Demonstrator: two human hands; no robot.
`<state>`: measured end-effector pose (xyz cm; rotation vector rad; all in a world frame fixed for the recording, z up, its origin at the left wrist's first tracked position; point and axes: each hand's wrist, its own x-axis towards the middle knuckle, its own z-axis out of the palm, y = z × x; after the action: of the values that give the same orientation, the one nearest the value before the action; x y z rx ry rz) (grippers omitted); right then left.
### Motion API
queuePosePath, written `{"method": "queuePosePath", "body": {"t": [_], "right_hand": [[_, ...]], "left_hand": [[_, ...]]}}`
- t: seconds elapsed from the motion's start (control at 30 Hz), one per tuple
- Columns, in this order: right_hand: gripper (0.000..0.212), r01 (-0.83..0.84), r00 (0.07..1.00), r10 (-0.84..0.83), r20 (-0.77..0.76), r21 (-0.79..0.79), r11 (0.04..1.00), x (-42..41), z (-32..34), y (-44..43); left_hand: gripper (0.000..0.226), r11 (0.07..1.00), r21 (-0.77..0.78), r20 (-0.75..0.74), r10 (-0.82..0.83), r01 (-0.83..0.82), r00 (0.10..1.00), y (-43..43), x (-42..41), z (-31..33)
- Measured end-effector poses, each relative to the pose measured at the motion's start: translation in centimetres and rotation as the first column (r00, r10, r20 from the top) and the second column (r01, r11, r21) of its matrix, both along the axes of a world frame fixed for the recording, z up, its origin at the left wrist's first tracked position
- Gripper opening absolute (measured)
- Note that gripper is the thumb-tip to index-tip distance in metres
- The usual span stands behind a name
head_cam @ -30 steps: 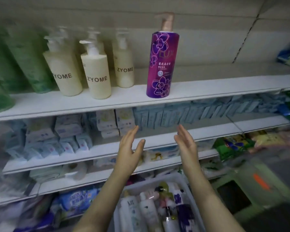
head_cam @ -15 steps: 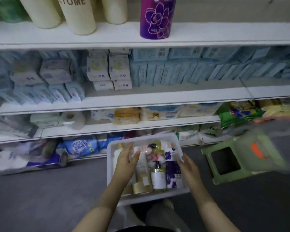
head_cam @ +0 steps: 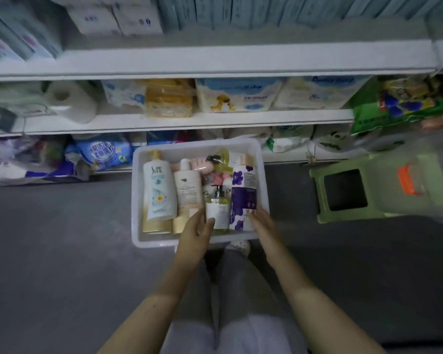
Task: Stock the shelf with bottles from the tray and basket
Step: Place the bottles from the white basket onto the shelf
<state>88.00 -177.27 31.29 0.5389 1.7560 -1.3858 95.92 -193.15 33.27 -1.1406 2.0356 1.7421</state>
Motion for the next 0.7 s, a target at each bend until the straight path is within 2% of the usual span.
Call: {"method": "queuePosePath", "body": {"t": [0.1, 0.27, 0.53, 0.7], "right_hand": [[0.047, -0.017, 1.000, 0.017, -0.009, 0.016, 1.000, -0.1, -1.7, -0.2], [0.021, 0.046, 0.999, -0.046, -0.022, 0.005, 0.999, -0.2, -4.0, -0.8], [0.037, 0.186, 0.981, -0.184, 0.057, -0.036, 0.982, 0.2, -7.3, -0.1], [0.031, 0.201, 0.979, -0.198, 0.049, -0.066, 0.977, -0.1, -7.9, -0.3]], "left_hand": [[0.049, 0.999, 0.037, 0.061, -0.008, 0.006, 0.998, 0.9, -0.6, -1.6], [0.049, 0.989, 0.144, 0.064, -0.051, 0.042, 0.997, 1.2, -2.1, -3.9], [0.049, 0.949, 0.315, 0.078, -0.035, 0.009, 0.996, 1.6, -3.2, -6.1], [0.043, 0.919, 0.394, 0.041, -0.050, 0.030, 0.998, 2.0, -3.1, -7.1]]}}
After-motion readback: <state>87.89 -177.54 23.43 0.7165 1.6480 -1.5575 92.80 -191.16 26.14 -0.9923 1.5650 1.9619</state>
